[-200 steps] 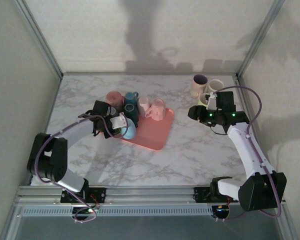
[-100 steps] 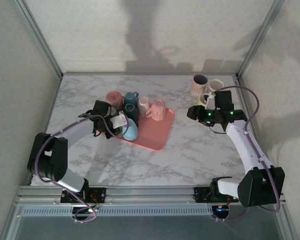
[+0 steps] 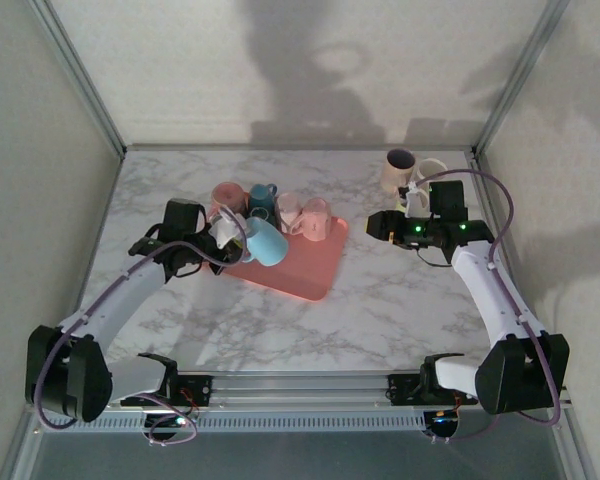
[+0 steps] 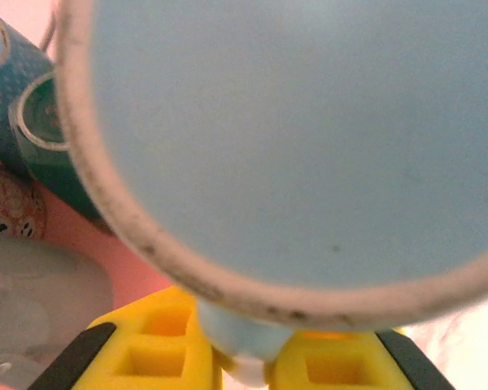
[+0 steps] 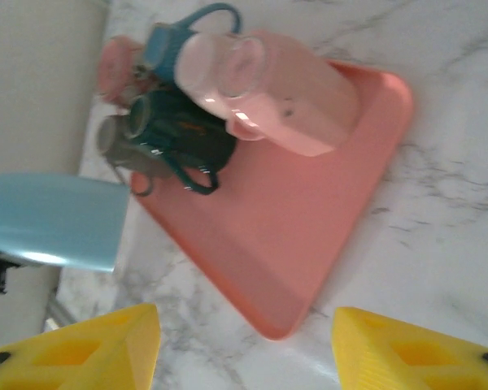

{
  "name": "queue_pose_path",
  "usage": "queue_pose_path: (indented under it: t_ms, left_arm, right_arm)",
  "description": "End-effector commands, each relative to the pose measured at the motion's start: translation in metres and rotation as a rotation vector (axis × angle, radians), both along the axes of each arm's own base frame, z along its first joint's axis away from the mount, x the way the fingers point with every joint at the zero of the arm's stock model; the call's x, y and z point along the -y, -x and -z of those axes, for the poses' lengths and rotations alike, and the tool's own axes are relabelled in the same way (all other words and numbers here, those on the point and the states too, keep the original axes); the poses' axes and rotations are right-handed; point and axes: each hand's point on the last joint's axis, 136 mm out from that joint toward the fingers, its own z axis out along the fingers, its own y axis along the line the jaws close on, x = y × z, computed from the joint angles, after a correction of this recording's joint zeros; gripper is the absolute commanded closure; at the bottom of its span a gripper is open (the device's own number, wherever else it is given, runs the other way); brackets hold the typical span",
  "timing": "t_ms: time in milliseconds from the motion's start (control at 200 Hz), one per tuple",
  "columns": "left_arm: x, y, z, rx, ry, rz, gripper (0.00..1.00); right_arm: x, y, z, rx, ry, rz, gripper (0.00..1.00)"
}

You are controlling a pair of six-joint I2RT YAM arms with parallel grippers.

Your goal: Turn the mug right side up

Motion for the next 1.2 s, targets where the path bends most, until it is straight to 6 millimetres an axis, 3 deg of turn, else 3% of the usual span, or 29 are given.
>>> queue_pose_path:
  t_ms: [0,105,205,381,551,696,811,1036,1197]
  left_arm:
    - [0.020,-0.015,-0.092,0.031,0.338,-0.101,1.00]
    - [0.025,-0.016,-0.132,-0.004,0.504,-0.154,1.00]
    - [0.029,-0.016,-0.157,-0.065,0.623,-0.190,1.00]
    - [0.043,-0.019,-0.187,-0.190,0.786,-0.221,1.00]
    - [0.076,-0.017,-0.207,-0.296,0.899,-0.196,1.00]
    - [0.102,-0.020,-0.215,-0.326,0.933,-0.210,1.00]
    - [0.110,-0.025,-0.212,-0.379,0.980,-0.243,1.00]
    - [0.113,-0.028,-0.202,-0.421,1.039,-0.268,1.00]
    - [0.114,-0.025,-0.209,-0.414,1.098,-0.246,1.00]
  right_arm:
    - [-0.020,0.015,-0.034,0.106,-0.142,-0.152,0.41]
    - [-0.029,0.023,-0.049,0.127,-0.219,-0.223,0.40]
    - [-0.036,0.029,-0.061,0.133,-0.294,-0.284,0.40]
    - [-0.048,0.043,-0.079,0.155,-0.386,-0.382,0.40]
    - [-0.070,0.049,-0.097,0.172,-0.438,-0.447,0.41]
    - [-0.099,0.040,-0.112,0.176,-0.528,-0.443,0.41]
    - [-0.117,0.035,-0.117,0.185,-0.554,-0.425,0.42]
    - [-0.129,0.022,-0.119,0.181,-0.627,-0.354,0.45]
    - [-0.136,0.014,-0.115,0.160,-0.651,-0.313,0.50]
